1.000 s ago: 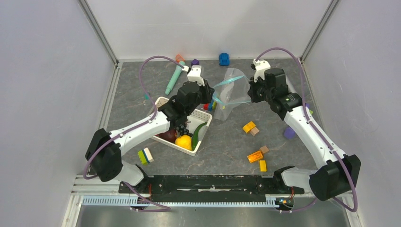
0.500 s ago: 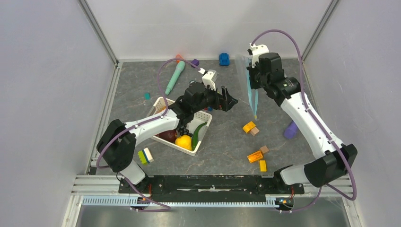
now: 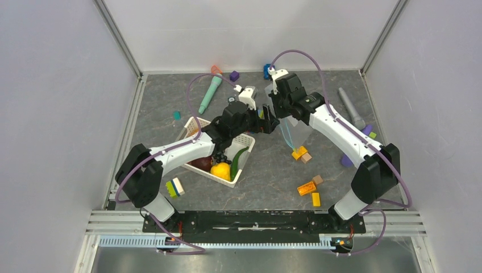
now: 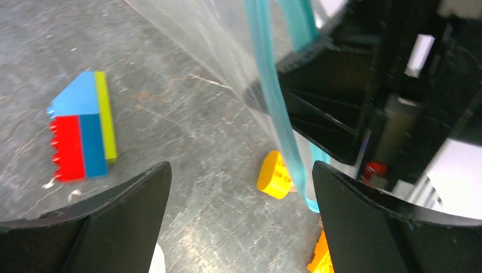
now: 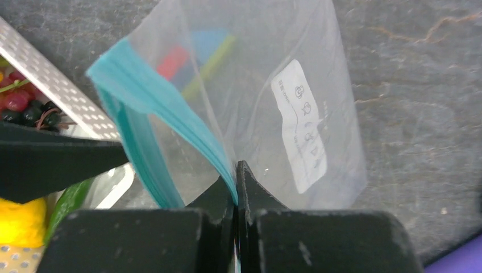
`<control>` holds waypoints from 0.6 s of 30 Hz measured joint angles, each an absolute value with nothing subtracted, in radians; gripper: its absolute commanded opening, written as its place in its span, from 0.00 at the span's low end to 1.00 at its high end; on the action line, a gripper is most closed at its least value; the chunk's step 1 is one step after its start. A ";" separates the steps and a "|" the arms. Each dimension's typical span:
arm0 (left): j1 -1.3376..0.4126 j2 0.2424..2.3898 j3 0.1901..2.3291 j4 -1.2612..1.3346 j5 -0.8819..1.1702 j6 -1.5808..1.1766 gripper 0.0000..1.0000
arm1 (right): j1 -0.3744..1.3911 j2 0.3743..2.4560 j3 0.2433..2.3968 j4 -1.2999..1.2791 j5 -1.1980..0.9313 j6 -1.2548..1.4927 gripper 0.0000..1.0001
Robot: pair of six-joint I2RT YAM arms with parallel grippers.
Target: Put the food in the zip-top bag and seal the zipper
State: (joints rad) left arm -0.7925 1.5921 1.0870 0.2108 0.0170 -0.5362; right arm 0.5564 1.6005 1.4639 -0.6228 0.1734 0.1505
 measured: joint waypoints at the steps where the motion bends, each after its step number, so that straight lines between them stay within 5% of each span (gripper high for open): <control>1: -0.793 1.592 1.084 0.204 -0.002 -0.538 1.00 | 0.556 1.603 1.457 -0.621 0.167 0.161 0.00; 18: -0.791 1.606 1.058 0.183 -0.105 -0.587 0.95 | 0.530 1.604 1.423 -0.569 0.022 0.413 0.00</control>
State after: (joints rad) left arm -0.7914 1.6062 1.0580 0.1829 -0.1055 -0.5869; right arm 0.5297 1.6039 1.4235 -0.5694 0.0216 0.4129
